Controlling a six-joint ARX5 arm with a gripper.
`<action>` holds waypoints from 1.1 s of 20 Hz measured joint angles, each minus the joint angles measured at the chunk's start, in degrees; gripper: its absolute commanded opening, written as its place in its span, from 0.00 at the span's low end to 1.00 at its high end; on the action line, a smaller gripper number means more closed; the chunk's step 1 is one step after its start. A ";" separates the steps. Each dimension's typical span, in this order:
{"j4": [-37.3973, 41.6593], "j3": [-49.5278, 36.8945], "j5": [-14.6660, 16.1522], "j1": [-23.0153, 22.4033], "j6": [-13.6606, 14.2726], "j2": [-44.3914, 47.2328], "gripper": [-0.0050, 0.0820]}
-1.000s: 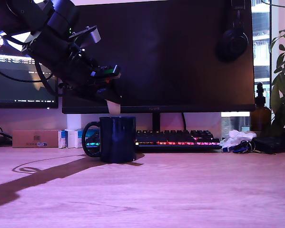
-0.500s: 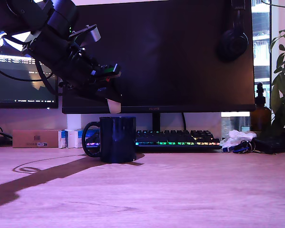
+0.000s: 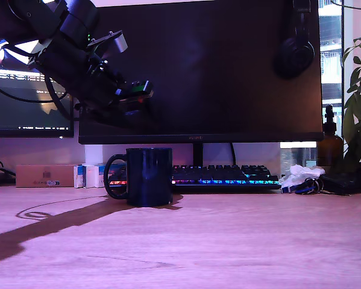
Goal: Pick up the coffee capsules on the table and drop them inside the coffee cup
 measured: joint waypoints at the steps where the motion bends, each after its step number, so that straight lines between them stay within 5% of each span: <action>1: 0.02 0.00 0.00 0.00 0.00 0.00 0.73; 3: 0.02 0.00 0.00 0.00 0.00 0.00 0.72; 5: -0.15 0.00 0.00 0.00 0.00 0.00 0.60; 9: -2.64 0.04 0.17 0.00 0.02 0.00 0.02; 17: -11.74 0.09 2.69 1.01 -0.04 -4.66 0.04; 22: -10.03 -2.34 2.54 3.15 -0.28 -12.28 0.04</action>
